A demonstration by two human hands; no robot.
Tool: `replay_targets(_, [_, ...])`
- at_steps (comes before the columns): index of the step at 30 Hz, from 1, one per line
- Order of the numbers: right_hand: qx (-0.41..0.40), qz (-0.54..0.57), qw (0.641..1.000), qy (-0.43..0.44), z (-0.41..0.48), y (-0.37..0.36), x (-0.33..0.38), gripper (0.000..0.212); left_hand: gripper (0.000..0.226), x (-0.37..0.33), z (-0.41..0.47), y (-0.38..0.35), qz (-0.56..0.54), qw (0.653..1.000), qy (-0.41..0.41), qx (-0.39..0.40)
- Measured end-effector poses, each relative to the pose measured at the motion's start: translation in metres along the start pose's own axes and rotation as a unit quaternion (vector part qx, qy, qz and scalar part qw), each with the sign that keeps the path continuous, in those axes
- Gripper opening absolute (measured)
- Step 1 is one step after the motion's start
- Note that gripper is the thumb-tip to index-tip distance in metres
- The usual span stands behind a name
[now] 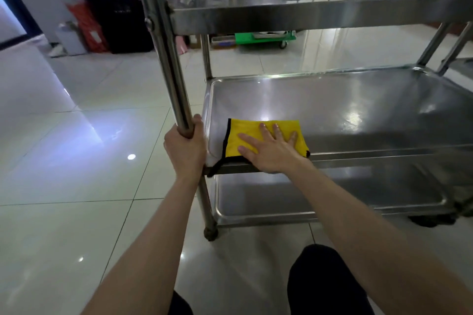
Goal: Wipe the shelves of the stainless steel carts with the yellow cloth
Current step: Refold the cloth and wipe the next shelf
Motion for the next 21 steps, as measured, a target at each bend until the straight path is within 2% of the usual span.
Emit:
replay_targets(5, [-0.005,-0.011,0.999,-0.037,0.087,0.009,0.016,0.073,0.059,0.015,-0.009,0.006,-0.015,1.000,0.003,-0.012])
replay_targets(12, [0.007,-0.030,0.999,-0.030,0.190,0.018,0.090,0.076,0.055,0.016,-0.008,0.004,-0.011,0.999,-0.030,-0.032])
replay_targets(16, [0.000,-0.042,0.999,-0.007,0.169,0.011,0.098,0.073,0.053,0.017,-0.008,0.004,-0.015,0.999,-0.021,-0.038])
replay_targets(21, [-0.002,-0.037,0.998,0.051,0.088,-0.011,0.089,0.071,0.050,0.010,-0.008,0.006,0.000,0.999,-0.026,-0.045])
Point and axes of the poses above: each hand's wrist, its own z-axis towards the middle knuckle, its own y-axis out of the back of the hand, x = y × z, the point moved 2 cm from there along z, towards the middle knuckle, and after that the axes turned 9 degrees about -y, right-handed, at the moved point
